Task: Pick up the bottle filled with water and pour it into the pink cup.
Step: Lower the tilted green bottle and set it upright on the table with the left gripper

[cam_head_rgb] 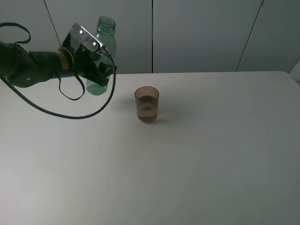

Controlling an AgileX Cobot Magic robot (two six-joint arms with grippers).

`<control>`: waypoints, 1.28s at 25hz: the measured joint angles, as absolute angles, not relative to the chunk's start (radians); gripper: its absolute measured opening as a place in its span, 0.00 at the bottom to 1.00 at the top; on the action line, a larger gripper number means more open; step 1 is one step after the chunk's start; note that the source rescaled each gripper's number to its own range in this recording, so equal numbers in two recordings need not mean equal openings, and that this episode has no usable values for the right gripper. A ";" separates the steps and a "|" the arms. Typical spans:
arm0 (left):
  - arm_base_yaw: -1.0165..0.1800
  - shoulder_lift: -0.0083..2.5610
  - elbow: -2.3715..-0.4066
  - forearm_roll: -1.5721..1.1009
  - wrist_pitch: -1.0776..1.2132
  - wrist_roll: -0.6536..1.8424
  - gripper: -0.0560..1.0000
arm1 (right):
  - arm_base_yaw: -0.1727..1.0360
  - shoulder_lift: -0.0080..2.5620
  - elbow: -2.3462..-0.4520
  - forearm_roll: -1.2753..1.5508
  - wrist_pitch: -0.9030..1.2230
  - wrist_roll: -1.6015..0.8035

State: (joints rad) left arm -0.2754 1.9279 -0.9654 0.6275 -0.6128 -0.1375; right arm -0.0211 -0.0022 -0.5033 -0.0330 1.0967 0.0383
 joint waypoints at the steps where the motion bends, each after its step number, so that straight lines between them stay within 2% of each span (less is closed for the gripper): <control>1: -0.257 1.928 -0.940 0.632 -0.676 -0.151 0.05 | -0.021 -0.002 -0.503 -0.033 1.097 0.038; 7: -0.200 1.954 -0.902 0.643 -0.783 -0.279 0.05 | -0.021 -0.002 -0.503 -0.033 1.097 0.038; 12: -0.199 2.027 -0.902 0.668 -0.895 -0.310 0.05 | -0.021 -0.002 -0.503 -0.033 1.097 0.038; 32: -0.199 2.118 -0.922 0.676 -0.845 -0.334 0.05 | -0.021 -0.002 -0.503 -0.033 1.097 0.037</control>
